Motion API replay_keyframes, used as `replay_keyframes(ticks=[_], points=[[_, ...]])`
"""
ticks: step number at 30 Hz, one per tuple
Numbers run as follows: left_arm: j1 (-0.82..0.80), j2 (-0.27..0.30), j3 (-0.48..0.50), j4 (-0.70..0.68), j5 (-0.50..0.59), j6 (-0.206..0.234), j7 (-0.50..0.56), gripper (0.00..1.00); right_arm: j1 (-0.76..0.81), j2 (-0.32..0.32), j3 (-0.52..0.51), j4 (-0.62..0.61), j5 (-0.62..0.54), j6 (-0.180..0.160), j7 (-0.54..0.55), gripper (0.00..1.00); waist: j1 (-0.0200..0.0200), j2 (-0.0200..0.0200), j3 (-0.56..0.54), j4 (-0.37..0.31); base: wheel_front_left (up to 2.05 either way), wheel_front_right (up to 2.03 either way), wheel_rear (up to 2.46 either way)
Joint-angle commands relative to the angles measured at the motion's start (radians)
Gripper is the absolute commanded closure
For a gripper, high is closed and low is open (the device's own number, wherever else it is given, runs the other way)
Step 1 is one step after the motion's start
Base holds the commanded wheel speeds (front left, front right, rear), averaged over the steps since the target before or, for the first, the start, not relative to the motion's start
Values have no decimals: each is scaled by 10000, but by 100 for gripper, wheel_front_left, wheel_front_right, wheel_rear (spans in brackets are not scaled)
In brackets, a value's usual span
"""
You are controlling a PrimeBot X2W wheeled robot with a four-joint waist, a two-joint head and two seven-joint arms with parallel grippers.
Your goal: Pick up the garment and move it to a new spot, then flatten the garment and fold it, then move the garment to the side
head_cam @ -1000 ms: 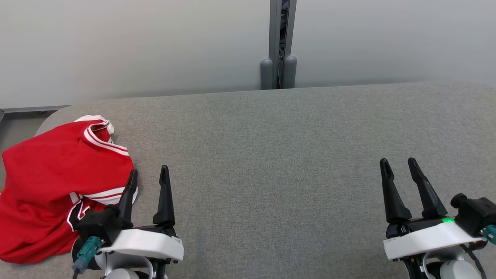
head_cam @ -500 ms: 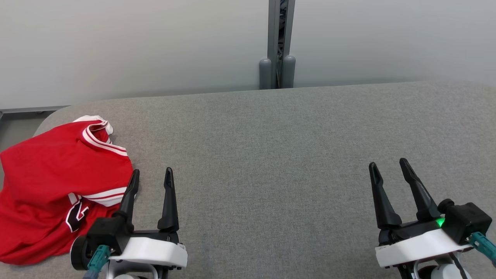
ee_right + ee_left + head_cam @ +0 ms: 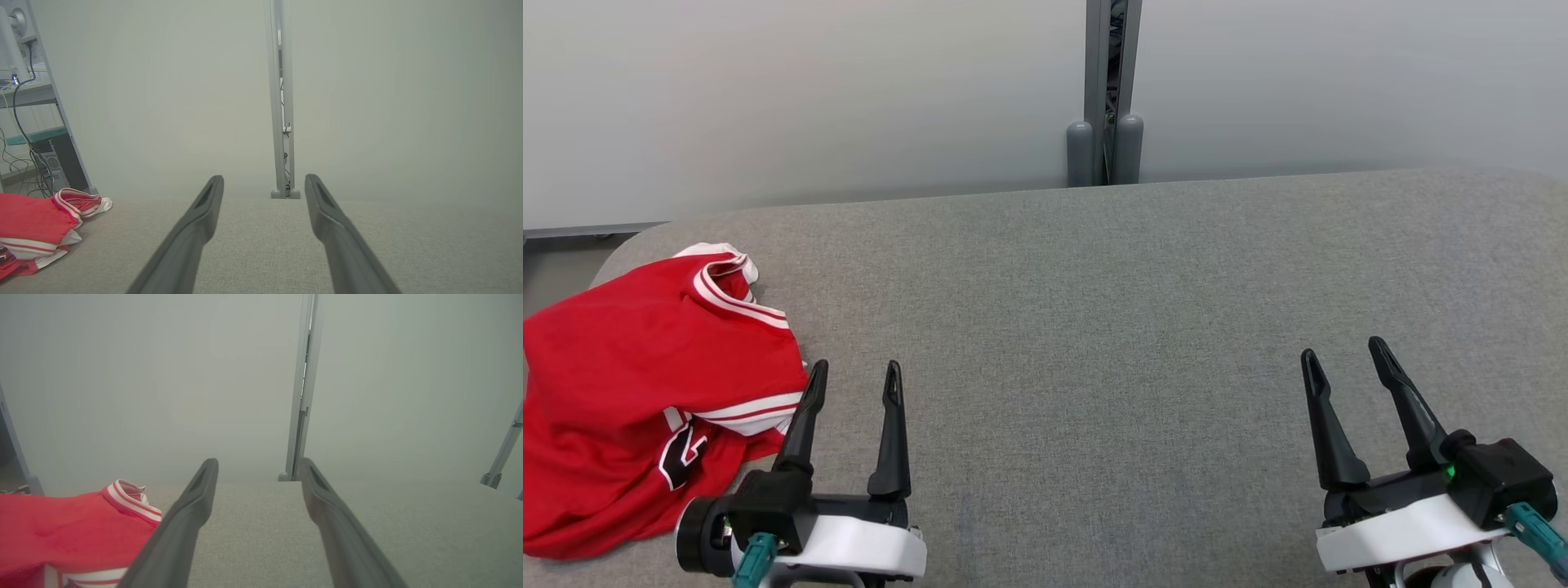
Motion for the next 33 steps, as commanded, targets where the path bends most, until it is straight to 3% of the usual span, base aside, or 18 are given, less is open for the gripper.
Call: replay_keyframes(ticks=[1, 12, 33], points=[[59, 51, -14, -71, 271, 7, -70, 0, 40, -84, -4, -49, -220, 17, -132, 0, 0, 0, -4, -3, 0, 0, 0], [257, 59, -140, -161, 1007, 70, -245, 0, 144, -101, 67, -98, -925, 18, -380, 0, 0, 0, 25, -20, 0, 0, 0], [226, 58, -176, 205, 874, -100, -237, 0, 196, -98, -15, 40, -1040, 18, -366, 0, 0, 0, 35, 20, 0, 0, 0]])
